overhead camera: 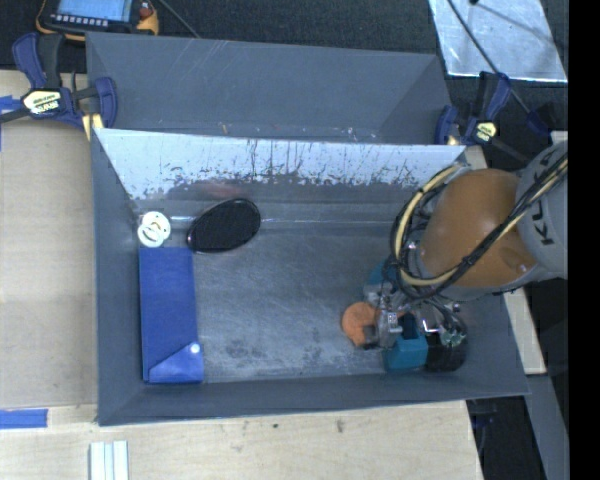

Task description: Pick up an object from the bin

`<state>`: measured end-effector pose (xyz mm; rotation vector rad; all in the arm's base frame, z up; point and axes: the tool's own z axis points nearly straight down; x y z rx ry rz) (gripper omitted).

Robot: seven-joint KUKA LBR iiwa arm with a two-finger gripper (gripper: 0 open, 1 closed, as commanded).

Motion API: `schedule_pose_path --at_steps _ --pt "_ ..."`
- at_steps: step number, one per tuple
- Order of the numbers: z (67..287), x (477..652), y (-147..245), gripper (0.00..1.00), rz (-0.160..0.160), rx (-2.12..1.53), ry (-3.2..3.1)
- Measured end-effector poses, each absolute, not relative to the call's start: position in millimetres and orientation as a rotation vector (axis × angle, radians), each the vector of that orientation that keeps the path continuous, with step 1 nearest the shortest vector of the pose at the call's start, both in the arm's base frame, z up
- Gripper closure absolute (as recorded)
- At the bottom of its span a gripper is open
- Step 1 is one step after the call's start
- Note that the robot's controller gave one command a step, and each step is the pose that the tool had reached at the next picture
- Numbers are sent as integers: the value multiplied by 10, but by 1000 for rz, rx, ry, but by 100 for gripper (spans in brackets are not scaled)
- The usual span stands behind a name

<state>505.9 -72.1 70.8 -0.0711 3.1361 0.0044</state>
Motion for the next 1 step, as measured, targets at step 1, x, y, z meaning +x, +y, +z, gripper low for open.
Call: schedule_pose_path --at_steps 1 --pt "2126 5253 -387 100 0 -132 3134"
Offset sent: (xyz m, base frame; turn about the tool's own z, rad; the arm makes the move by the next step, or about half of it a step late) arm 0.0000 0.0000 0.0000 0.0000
